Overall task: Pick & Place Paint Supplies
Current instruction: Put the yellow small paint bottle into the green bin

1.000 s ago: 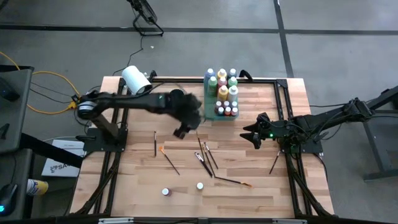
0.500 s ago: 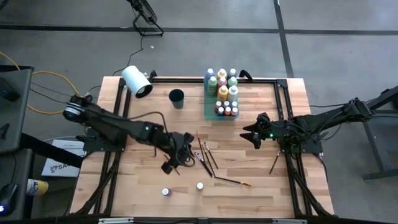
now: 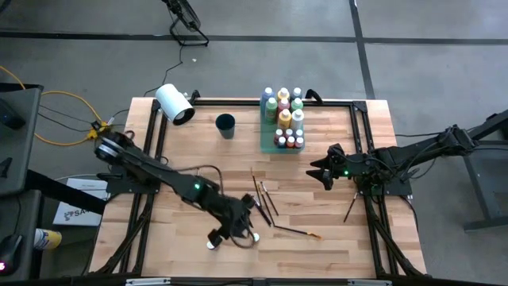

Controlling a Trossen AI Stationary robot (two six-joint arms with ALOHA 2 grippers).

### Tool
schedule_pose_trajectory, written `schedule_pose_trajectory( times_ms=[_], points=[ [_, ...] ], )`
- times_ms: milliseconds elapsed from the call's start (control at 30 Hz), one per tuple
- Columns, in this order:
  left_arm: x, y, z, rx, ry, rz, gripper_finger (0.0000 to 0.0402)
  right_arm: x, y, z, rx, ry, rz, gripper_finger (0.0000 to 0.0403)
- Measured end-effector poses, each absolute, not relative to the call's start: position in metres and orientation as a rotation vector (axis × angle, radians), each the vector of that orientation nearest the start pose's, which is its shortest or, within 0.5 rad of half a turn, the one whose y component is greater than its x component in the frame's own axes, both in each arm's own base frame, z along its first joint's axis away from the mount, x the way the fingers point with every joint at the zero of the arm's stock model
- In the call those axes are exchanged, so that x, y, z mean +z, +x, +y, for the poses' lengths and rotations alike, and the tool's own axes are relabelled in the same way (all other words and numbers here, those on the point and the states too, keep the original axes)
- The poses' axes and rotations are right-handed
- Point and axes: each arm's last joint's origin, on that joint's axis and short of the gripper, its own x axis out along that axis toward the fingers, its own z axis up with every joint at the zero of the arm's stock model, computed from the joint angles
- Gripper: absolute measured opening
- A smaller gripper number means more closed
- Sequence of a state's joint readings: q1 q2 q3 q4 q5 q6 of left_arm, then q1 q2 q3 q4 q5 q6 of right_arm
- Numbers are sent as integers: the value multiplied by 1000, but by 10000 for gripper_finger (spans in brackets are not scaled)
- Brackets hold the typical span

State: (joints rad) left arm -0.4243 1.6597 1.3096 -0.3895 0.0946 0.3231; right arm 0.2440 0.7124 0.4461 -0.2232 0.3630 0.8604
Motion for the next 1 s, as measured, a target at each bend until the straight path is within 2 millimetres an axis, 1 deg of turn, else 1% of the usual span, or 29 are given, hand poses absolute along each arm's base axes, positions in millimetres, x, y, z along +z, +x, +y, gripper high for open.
schedule_pose_trajectory(
  times_ms=[67, 133, 200, 267, 333, 533, 600, 700, 1000],
  points=[
    [268, 334, -160, -631, 436, 729, 205, 225, 154, 28, -305, 699, 380, 252],
    [265, 342, -167, -638, 442, 739, 205, 225, 154, 28, -307, 697, 384, 252],
    [259, 342, -172, -647, 457, 789, 205, 225, 154, 28, -305, 699, 380, 252],
    [253, 348, -175, -638, 455, 784, 205, 225, 154, 28, -307, 697, 384, 252],
    [248, 349, -174, -609, 466, 819, 205, 225, 154, 28, -304, 699, 379, 252],
    [242, 354, -174, -526, 488, 811, 205, 225, 154, 28, -306, 698, 383, 252],
    [241, 357, -171, -486, 484, 811, 205, 225, 154, 28, -305, 698, 382, 252],
    [242, 360, -169, -478, 469, 792, 205, 225, 154, 28, -306, 698, 382, 252],
    [222, 368, -176, -616, 385, 817, 205, 225, 154, 28, -304, 699, 379, 252]
  ],
)
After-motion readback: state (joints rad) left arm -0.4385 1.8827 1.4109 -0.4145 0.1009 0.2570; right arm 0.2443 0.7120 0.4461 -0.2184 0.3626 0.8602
